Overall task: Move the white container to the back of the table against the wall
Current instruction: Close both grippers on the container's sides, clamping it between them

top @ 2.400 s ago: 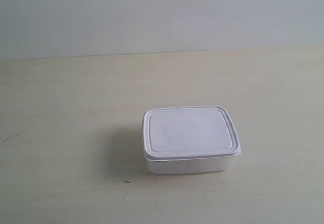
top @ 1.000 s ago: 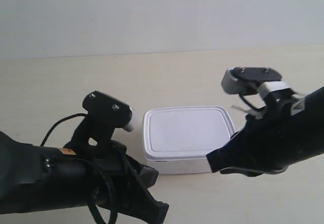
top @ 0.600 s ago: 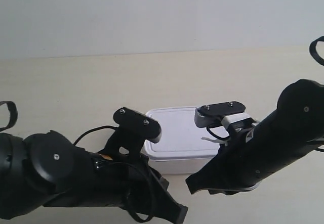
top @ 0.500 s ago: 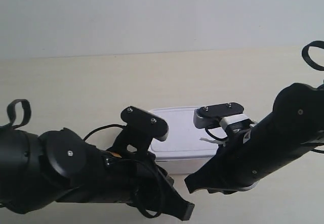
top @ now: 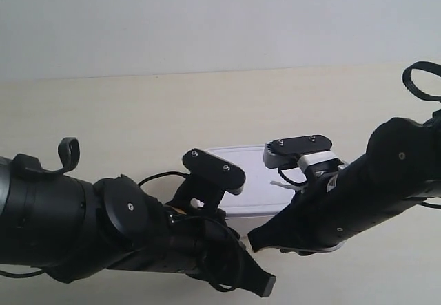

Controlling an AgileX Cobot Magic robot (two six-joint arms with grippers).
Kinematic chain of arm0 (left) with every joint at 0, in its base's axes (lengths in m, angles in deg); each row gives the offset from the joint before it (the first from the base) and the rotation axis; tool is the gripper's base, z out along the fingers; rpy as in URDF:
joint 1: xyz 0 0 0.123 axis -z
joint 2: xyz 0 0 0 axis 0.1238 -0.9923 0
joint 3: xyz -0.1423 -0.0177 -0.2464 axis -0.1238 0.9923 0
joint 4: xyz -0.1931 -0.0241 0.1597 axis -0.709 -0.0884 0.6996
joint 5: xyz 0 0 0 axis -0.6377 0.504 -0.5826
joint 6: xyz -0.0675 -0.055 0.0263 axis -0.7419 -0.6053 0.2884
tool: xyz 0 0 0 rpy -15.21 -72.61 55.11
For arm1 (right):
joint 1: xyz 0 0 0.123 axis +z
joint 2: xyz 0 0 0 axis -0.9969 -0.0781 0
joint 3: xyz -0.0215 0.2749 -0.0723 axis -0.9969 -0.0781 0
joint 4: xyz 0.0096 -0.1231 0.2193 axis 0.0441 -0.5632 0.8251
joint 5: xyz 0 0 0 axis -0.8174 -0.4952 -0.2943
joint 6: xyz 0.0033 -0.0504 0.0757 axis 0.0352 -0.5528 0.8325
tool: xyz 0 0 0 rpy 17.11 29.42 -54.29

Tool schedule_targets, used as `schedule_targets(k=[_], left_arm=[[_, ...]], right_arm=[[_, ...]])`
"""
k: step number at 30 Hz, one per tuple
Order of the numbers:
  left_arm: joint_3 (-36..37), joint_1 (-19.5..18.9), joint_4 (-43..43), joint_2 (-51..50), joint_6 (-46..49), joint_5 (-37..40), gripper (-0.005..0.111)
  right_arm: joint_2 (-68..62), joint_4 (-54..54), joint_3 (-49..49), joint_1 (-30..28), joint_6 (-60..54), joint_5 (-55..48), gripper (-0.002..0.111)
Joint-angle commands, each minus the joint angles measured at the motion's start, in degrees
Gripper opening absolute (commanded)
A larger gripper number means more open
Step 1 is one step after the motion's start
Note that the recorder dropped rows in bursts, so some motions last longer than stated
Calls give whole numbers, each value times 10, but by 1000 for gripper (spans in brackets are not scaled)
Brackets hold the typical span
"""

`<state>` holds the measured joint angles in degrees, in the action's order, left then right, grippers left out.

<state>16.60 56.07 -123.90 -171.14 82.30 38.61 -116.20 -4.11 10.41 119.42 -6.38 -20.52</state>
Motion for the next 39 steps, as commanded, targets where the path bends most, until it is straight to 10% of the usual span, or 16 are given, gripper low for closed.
schedule_targets(k=[1,39], left_arm=[[-4,1,2,0,-2,-6,0],[-56,-73,61,-52,12,-21,0]], right_arm=[[-14,-4,-3,1,6,23,0],[-65,-4,59,-31,41,75,0]])
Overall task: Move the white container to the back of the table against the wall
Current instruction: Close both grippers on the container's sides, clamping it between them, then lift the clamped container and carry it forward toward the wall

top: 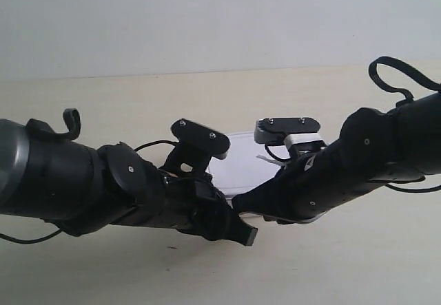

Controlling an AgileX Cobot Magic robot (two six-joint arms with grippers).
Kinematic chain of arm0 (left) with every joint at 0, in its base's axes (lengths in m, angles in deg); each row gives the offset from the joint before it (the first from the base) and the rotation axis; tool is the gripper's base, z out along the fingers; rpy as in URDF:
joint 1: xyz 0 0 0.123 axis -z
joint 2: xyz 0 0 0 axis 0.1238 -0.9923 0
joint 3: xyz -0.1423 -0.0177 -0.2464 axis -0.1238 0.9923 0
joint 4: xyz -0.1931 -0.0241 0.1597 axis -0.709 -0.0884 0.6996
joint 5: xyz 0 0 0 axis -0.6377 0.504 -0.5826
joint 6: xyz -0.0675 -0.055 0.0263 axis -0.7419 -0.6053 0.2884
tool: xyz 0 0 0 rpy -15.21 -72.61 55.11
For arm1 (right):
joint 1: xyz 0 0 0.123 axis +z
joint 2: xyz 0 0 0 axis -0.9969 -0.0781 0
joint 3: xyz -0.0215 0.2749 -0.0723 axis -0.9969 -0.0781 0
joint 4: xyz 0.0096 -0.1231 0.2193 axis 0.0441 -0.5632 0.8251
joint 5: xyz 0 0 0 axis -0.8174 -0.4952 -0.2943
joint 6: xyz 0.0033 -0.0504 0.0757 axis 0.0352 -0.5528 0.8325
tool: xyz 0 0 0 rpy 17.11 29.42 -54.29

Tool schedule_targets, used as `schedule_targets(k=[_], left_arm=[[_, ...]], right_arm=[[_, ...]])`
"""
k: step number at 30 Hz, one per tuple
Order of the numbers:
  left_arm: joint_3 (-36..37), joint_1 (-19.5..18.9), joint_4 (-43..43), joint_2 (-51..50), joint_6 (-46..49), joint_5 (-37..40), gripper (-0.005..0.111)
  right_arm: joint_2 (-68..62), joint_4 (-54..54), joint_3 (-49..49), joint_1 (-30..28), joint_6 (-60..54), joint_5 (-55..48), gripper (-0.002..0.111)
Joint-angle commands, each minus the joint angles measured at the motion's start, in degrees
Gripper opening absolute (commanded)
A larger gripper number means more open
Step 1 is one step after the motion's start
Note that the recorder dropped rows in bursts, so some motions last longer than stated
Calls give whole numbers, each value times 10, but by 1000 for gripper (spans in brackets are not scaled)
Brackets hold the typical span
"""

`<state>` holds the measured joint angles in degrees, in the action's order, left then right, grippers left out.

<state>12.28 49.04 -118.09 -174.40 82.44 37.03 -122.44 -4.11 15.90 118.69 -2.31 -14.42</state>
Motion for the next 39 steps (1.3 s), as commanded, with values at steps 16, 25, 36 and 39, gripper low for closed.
schedule_targets(k=[16,25,36,39], left_arm=[[-97,-28,18,-72,11,-6,0],[-127,-56,19,-89,30,-2,0],[-184,-76,34,-135,61,-8,0],[-204,-86,33,-147,61,-7,0]], right_arm=[[-18,-13,34,-85,-37,0,0],[-77,-24,115,-85,-36,-20,0],[-131,-26,197,-113,-33,-51,0],[-144,-27,220,-120,-33,-55,0]])
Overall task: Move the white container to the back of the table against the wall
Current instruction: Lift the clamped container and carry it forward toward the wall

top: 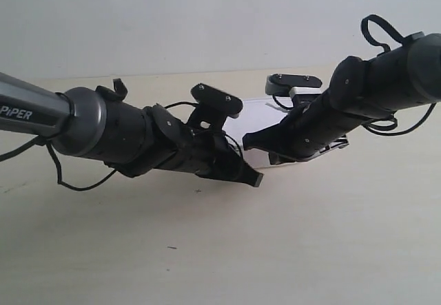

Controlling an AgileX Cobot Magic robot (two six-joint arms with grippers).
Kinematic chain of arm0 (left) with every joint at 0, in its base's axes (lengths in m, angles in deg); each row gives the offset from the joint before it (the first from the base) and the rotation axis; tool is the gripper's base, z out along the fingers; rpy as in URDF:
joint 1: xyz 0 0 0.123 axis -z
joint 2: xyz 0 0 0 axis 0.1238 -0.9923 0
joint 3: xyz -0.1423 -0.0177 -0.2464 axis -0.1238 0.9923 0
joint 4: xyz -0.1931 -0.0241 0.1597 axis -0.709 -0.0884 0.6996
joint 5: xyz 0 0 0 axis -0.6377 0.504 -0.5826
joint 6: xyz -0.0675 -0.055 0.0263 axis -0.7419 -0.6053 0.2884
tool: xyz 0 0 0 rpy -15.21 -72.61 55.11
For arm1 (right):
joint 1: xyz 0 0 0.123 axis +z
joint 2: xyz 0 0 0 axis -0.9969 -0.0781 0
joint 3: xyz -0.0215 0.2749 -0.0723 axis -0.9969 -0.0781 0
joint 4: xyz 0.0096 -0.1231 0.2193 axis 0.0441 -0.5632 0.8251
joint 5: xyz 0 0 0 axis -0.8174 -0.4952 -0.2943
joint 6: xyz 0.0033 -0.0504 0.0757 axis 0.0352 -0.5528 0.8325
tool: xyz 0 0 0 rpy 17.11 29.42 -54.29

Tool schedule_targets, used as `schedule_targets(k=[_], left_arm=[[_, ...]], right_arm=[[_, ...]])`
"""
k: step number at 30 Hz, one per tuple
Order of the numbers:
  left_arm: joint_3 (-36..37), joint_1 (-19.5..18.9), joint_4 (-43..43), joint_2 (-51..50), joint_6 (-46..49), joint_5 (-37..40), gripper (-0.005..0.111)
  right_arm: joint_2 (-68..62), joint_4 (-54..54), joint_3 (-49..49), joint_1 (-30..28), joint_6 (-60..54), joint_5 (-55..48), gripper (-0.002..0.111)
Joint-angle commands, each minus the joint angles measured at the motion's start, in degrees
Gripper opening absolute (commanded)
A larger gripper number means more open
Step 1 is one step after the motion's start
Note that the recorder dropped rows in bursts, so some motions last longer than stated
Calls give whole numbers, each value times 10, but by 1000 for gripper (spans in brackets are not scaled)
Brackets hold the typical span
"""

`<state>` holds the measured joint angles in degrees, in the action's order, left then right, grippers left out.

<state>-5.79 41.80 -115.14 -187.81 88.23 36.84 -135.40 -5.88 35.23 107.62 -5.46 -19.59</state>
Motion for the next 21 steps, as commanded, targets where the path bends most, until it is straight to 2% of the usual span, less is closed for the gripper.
schedule_targets(k=[1,21], left_arm=[[-31,-16,4,-18,3,-2,0],[-182,-68,18,-113,27,29,0]], right_arm=[[-19,-11,36,-12,-1,-7,0],[-139,-36,216,-46,6,-55,0]])
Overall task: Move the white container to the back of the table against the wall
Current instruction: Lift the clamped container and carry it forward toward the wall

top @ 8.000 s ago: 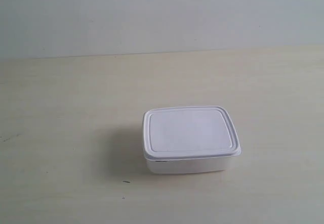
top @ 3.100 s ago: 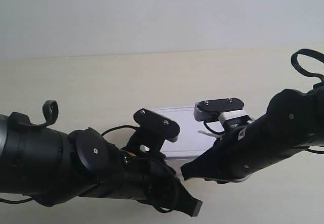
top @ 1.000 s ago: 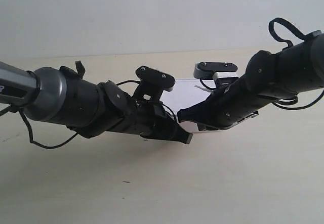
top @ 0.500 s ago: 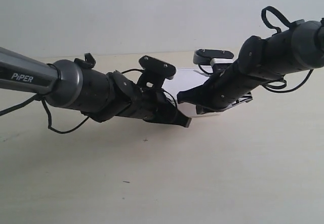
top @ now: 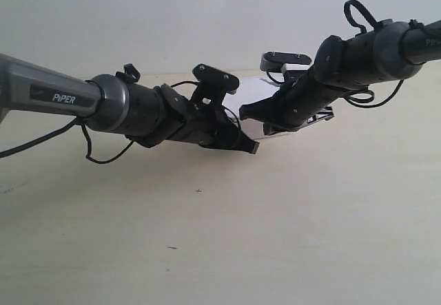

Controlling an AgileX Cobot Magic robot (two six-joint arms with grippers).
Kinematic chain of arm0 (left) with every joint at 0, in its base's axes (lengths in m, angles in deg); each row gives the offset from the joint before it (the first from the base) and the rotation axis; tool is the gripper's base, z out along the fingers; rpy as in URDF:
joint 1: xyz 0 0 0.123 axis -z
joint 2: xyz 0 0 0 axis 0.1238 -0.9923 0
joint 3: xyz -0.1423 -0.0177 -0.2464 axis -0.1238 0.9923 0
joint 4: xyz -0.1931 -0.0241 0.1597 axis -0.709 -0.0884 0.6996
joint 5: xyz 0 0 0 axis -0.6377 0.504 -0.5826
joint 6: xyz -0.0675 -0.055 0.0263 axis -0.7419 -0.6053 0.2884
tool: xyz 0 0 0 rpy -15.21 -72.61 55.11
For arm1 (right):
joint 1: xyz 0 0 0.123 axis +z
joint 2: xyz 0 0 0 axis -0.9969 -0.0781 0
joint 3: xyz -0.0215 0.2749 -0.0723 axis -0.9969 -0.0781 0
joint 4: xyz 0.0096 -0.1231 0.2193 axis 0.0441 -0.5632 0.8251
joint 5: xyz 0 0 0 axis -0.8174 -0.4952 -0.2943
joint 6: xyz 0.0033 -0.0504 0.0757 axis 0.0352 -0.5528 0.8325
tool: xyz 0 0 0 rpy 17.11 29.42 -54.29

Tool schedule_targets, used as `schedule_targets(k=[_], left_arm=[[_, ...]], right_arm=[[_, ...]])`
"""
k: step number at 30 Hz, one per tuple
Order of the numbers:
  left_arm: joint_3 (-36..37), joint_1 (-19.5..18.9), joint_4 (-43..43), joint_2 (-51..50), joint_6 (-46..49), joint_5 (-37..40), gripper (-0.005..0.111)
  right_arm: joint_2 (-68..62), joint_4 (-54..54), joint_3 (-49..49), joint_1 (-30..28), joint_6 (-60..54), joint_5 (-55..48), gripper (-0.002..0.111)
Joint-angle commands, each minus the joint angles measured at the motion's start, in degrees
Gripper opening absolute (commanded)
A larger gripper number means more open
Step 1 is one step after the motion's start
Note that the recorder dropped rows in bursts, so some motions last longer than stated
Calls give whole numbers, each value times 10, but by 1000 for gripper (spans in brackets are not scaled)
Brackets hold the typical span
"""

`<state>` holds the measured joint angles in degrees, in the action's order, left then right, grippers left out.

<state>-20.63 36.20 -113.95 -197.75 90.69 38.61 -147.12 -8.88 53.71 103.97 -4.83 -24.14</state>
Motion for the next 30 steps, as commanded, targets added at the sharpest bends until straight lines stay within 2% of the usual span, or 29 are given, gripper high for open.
schedule_targets(k=[1,12,20,25,30], left_arm=[[-43,-13,6,-19,2,16,0],[-117,-39,19,-71,2,36,0],[-144,-40,46,-85,2,42,0],[-144,-40,131,-85,13,78,0],[-144,-45,145,-85,13,87,0]], right_arm=[[-26,-7,40,-11,-3,-10,0],[-94,-19,138,-12,-7,-21,0],[-137,-20,211,-12,-7,-32,0],[-157,-20,242,-12,-7,-36,0],[-174,-17,280,-12,-6,-34,0]])
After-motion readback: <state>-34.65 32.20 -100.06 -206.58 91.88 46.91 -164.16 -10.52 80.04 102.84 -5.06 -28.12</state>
